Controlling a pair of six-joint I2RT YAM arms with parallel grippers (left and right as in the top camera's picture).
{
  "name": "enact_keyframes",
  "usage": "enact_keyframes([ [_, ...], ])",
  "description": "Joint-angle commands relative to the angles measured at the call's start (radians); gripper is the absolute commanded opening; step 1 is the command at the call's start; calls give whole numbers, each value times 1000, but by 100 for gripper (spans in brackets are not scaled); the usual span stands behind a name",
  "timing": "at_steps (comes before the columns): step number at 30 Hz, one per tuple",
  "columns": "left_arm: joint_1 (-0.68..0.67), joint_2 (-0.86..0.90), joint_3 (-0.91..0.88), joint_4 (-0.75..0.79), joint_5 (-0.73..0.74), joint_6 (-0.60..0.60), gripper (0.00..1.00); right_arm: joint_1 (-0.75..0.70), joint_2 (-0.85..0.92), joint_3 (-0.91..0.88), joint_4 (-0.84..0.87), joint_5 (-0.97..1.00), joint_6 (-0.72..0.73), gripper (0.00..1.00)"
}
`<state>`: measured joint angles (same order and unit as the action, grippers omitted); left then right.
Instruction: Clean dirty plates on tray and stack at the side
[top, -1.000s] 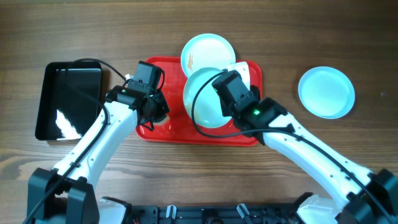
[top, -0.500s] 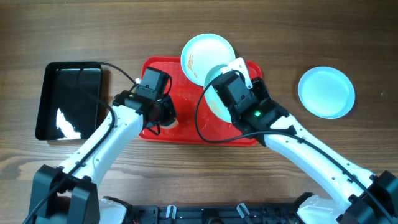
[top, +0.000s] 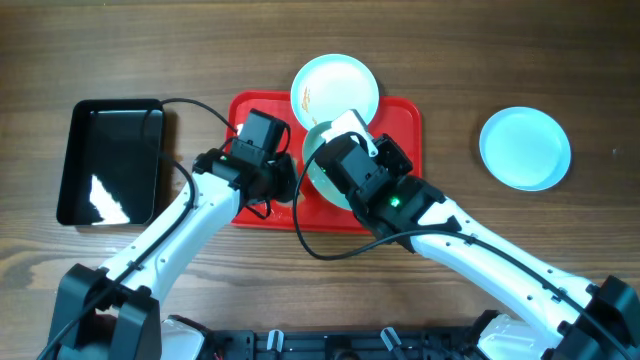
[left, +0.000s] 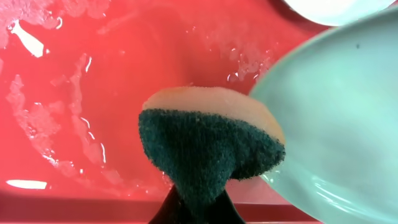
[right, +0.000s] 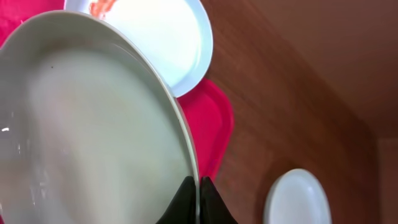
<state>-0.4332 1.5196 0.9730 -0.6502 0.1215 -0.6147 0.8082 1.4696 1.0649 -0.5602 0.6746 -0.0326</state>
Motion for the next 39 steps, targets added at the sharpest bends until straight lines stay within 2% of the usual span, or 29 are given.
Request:
enact_keyframes([
  [1, 13, -3, -6, -33, 1, 5, 4, -5, 21, 23, -10, -49, 165, 4],
  [10, 52, -158, -6, -31, 1, 9, 4, -61, 107, 23, -10, -297, 431, 4],
  [15, 33, -136, -8, -42, 1, 8, 4, -77, 175, 23, -10, -388, 511, 4],
  [24, 3, 43, -8, -25, 26, -3, 4, -98, 233, 23, -9, -395, 617, 4],
  [28, 2, 113, -8, 3, 32, -2, 4, -127, 232, 23, 9, -453, 619, 4],
  [39, -3, 169, -9, 62, 50, -22, 4, -134, 233, 23, 21, -476, 620, 4],
])
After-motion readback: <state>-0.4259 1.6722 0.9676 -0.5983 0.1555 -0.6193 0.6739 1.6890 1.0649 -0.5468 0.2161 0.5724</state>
